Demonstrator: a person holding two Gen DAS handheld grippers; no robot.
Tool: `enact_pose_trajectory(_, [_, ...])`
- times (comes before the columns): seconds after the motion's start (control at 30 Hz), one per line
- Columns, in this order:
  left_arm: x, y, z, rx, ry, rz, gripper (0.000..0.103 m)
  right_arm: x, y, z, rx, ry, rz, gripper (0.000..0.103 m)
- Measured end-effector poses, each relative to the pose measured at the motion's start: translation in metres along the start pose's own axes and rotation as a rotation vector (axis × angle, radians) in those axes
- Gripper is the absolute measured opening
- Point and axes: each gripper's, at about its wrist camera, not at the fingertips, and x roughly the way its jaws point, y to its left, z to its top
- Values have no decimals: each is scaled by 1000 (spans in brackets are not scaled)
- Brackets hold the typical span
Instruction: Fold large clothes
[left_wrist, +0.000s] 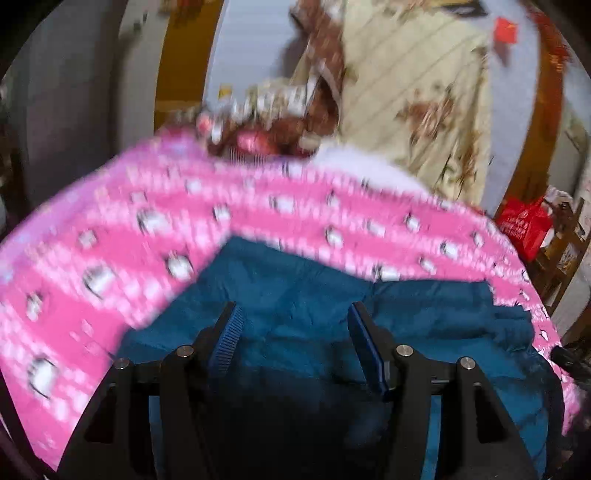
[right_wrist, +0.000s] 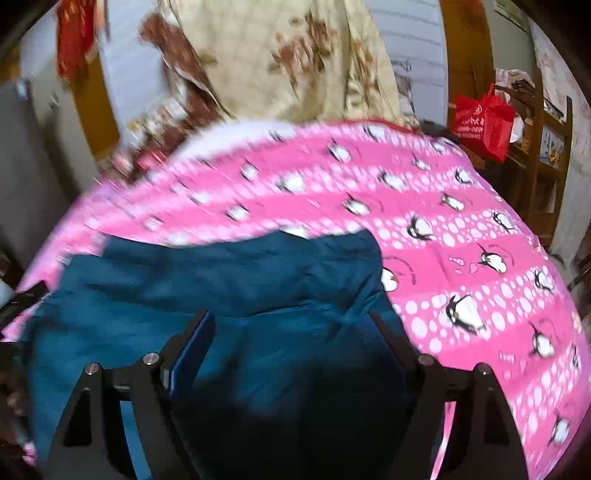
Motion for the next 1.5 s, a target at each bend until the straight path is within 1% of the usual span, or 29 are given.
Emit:
enact_pose_trajectory(0.07, [-11, 0, -6, 23, -37, 49, 38, -31, 14, -14, -5, -22, 39, 85])
enact_pose_trajectory(0.1, [-12, 1, -9, 20, -37, 49, 37, -48, 22, -28, -23, -44, 39, 85])
enact_pose_trajectory(0.17, [-13, -4, -19, 20, -9, 18, 37, -74, 31, -56, -56, -74, 15, 85])
enact_pose_trajectory(0.23, [-15, -18, -27, 20, 12, -23, 37, -102, 36, -89, -69, -101, -19, 85])
enact_pose_trajectory(0.27, [-15, -27, -31, 21, 28, -41, 37, -111, 33, -102, -55, -95, -29, 85])
enact_pose_trajectory(0.33, [-11, -44, -39, 27, 71, -37, 38, -124, 24, -125, -11, -65, -20, 85])
enact_pose_trajectory(0.37, [-13, -50, -44, 24, 76, -35, 38, -131, 19, -136, 20, -52, -17, 85])
enact_pose_trajectory(0.43, [-18, -65, -52, 15, 62, -21, 38, -149, 12, -156, 63, -36, -26, 85])
enact_pose_trajectory(0.47, [-21, -69, -54, 9, 50, -12, 38, -162, 10, -168, 78, -33, -45, 85])
enact_pose_trajectory(0.57, [-35, -80, -64, -33, -4, 21, 38, -185, 11, -187, 52, -19, -100, 85])
enact_pose_trajectory(0.6, [-41, -83, -67, -53, -25, 32, 38, -194, 11, -193, 39, -11, -135, 85])
enact_pose_trajectory(0.63, [-50, -89, -71, -76, -54, 23, 37, -200, 9, -194, 35, -9, -154, 85])
enact_pose_trajectory(0.67, [-54, -93, -72, -86, -65, 10, 37, -211, 8, -197, 34, -14, -178, 85])
enact_pose_trajectory(0.73, [-68, -111, -82, -99, -95, -48, 37, -233, 7, -202, 35, -30, -206, 85])
enact_pose_trajectory(0.77, [-70, -119, -84, -95, -93, -60, 37, -242, 6, -204, 34, -34, -214, 85])
enact_pose_trajectory(0.8, [-71, -132, -86, -95, -55, -86, 37, -250, 5, -205, 34, -38, -227, 85])
enact_pose_trajectory(0.83, [-72, -140, -88, -100, -36, -118, 37, -259, 4, -206, 36, -44, -247, 85])
enact_pose_trajectory(0.87, [-76, -150, -90, -93, -44, -152, 37, -266, 2, -206, 41, -49, -262, 85])
enact_pose_trajectory(0.9, [-81, -161, -95, -65, -71, -158, 37, -273, 2, -207, 44, -53, -268, 85])
enact_pose_trajectory(0.93, [-84, -176, -99, -40, -82, -147, 37, -279, 2, -208, 44, -56, -273, 85])
enact_pose_trajectory(1.0, [-88, -190, -106, -26, -109, -191, 37, -287, 3, -208, 37, -50, -284, 85])
enact_pose_trajectory(1.03, [-90, -206, -111, 52, -137, -180, 37, -294, 4, -209, 32, -51, -290, 85])
enact_pose_trajectory(1.07, [-91, -215, -114, 105, -157, -176, 37, -297, 6, -210, 30, -51, -289, 85])
enact_pose_trajectory(1.13, [-90, -222, -116, 147, -178, -187, 37, -306, 9, -213, 25, -59, -285, 85])
enact_pose_trajectory(1.2, [-88, -226, -117, 169, -186, -158, 37, -310, 12, -216, 28, -69, -277, 85])
enact_pose_trajectory(1.27, [-85, -228, -118, 182, -173, -160, 37, -310, 10, -221, 39, -57, -268, 85])
enact_pose_trajectory(1.4, [-92, -232, -123, 201, -197, -153, 37, -315, 14, -229, 32, -45, -262, 85])
enact_pose_trajectory(1.5, [-94, -233, -126, 208, -203, -148, 37, -329, 19, -228, 3, -66, -271, 85])
